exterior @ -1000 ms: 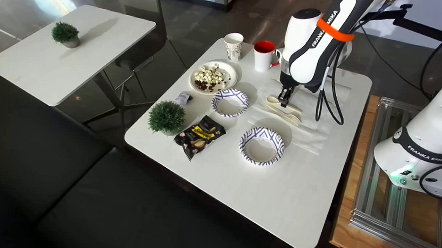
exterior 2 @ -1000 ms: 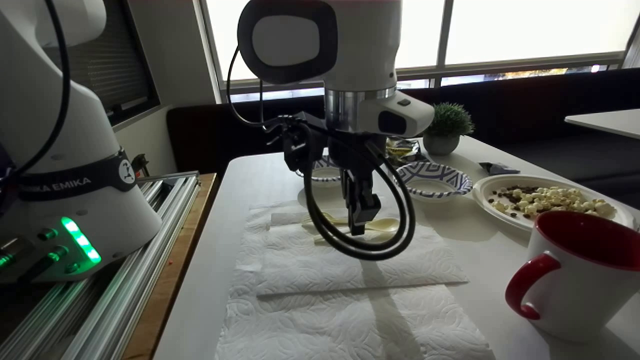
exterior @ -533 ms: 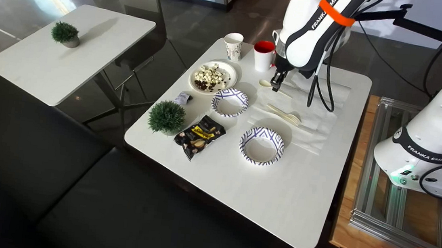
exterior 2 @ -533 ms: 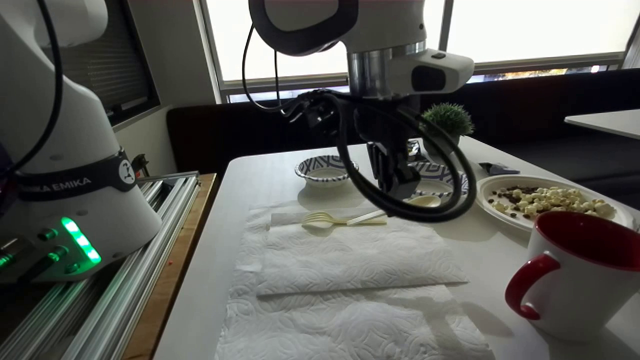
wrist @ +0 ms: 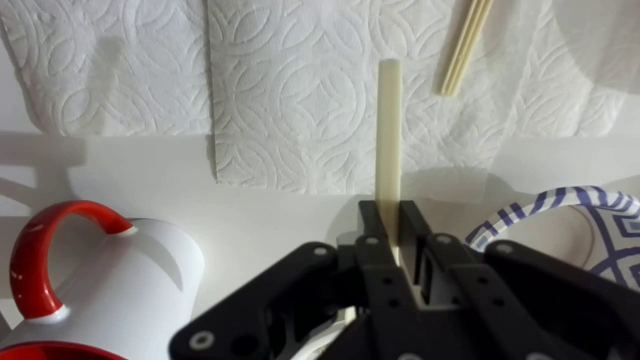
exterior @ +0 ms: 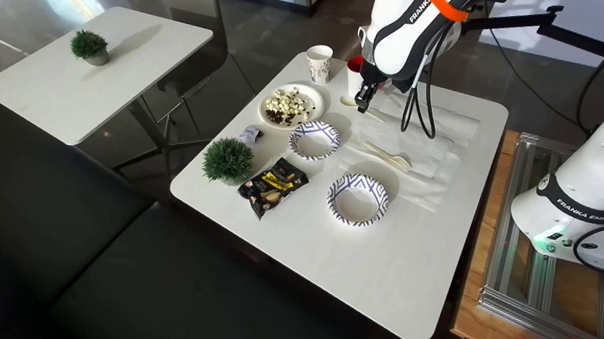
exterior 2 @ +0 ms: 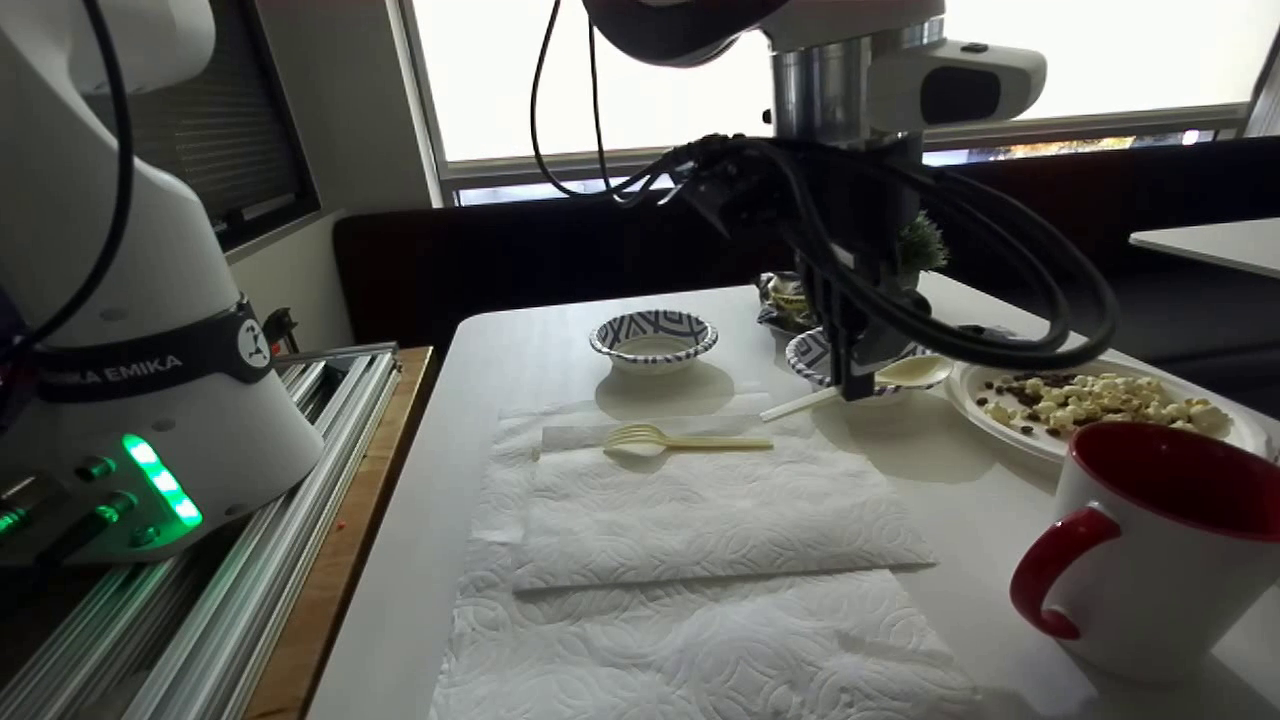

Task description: Pick up the spoon from the table and scoop some of the contents in the bowl and pour them in the other bowl

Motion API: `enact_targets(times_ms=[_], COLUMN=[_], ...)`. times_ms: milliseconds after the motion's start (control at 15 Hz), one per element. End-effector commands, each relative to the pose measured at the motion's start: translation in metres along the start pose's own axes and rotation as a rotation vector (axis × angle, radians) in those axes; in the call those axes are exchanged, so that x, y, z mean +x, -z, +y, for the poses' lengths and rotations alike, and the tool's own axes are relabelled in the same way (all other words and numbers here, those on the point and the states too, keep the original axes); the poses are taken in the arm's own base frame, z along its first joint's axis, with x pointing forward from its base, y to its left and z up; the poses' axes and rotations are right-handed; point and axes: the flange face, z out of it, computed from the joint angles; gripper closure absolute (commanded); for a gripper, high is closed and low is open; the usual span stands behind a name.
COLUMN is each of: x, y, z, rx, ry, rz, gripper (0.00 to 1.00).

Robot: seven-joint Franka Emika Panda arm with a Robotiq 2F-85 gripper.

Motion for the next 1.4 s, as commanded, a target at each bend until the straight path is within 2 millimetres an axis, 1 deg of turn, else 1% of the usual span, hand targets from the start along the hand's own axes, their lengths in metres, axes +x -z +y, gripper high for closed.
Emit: enact_targets(times_ms=[0, 133, 533, 800, 867, 933, 1000, 1067, 1200, 1333], x=[0.015, 0.020, 0.024, 0.025, 0.024, 0.022, 0.016, 0.010, -0.011, -0.028], y=[-0.013, -0.022, -0.051, -0.063, -0.063, -0.061, -0.058, -0.054, -0.044, -0.040], z=[0.003, 0.004, 0.008, 0.008, 0.008, 0.007, 0.004, 0.001, -0.009, -0.018], rx=[0.016, 0.023, 0.019, 0.029, 0.025, 0.022, 0.024, 0.008, -0.003, -0.018], ry=[0.003, 0.001, -0.003, -0.007, -0.012, -0.013, -0.028, -0.023, -0.008, -0.022], rz=[-0.034, -0.038, -0.075, -0.084, -0.082, -0.076, -0.064, -0.030, 0.065, 0.159], gripper=[0.97, 0.97, 0.97, 0.97, 0.85, 0.61, 0.60, 0.57, 0.44, 0.30])
